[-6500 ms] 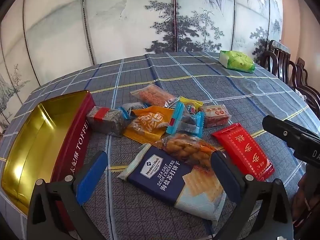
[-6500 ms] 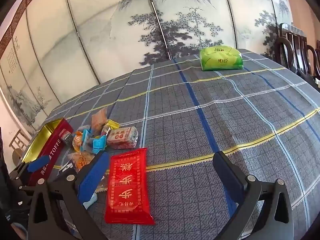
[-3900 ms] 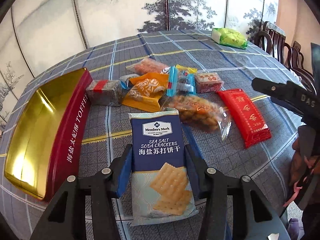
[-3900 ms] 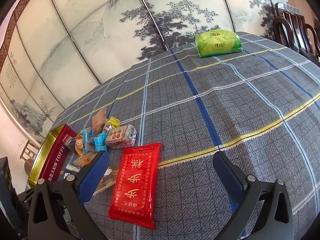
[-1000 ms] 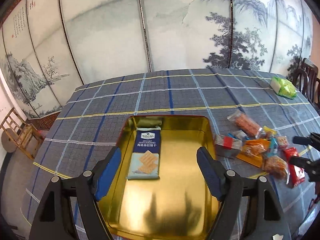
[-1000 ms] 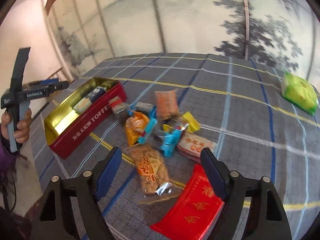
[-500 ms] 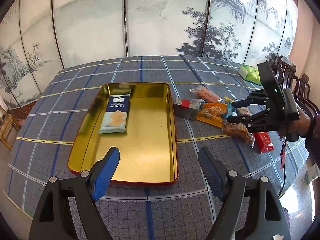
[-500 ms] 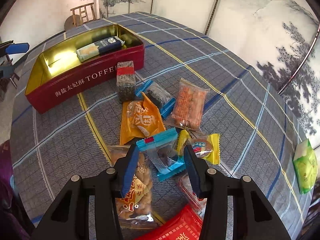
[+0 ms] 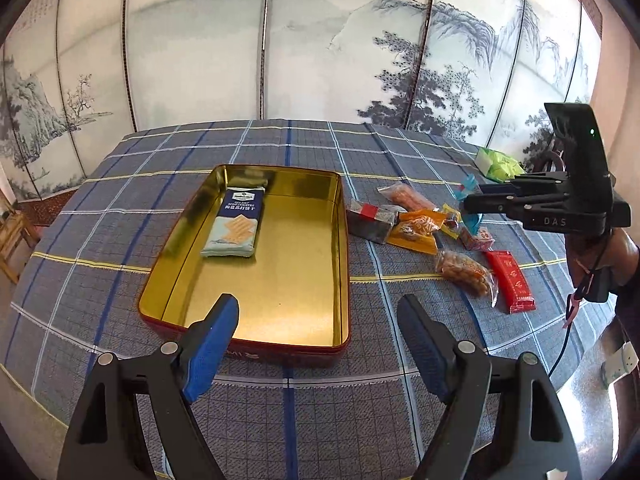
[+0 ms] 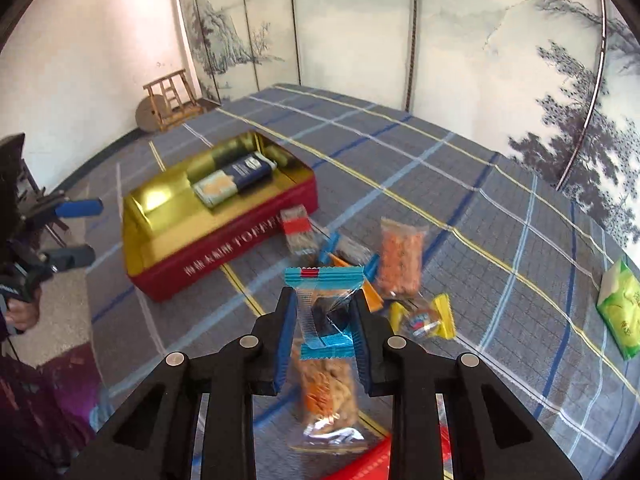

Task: Organize snacks
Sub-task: 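Carry the teal candy into the gold tin and open the right gripper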

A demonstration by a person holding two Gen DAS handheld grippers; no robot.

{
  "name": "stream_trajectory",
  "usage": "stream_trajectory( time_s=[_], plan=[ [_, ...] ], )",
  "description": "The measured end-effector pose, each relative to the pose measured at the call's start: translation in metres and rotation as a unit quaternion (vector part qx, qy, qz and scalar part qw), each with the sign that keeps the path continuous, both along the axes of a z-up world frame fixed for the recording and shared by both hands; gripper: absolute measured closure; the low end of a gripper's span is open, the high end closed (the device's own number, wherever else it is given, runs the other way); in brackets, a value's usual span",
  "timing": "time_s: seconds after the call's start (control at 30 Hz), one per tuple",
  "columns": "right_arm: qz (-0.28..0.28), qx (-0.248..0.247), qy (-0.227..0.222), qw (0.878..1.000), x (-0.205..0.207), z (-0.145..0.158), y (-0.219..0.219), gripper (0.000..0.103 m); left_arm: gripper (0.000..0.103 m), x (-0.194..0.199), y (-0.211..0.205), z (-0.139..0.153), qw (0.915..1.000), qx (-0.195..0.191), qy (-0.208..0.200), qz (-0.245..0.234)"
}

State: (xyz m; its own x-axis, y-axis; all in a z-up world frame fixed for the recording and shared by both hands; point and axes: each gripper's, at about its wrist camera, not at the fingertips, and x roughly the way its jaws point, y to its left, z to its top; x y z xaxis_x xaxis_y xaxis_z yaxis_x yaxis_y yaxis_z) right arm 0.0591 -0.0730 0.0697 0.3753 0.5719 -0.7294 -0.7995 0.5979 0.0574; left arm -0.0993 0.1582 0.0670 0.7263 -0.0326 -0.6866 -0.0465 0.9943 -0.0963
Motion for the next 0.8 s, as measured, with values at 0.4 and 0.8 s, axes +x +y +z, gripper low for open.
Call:
stream_trajectory(
  time_s=[0.4, 0.8],
  plan=[
    [0.009, 0.062, 0.086, 0.994, 0.031, 0.011, 0.137, 0.075, 0.020, -0.018, 0.018, 0.013, 0.9985, 0.043, -0.015, 0.031],
    [-0.058, 0.040, 0.163, 0.984, 0.082, -0.043, 0.193, 0.075, 0.010, -0.015, 0.040, 0.009, 0.9959, 0.073, -0.006, 0.053]
  ],
)
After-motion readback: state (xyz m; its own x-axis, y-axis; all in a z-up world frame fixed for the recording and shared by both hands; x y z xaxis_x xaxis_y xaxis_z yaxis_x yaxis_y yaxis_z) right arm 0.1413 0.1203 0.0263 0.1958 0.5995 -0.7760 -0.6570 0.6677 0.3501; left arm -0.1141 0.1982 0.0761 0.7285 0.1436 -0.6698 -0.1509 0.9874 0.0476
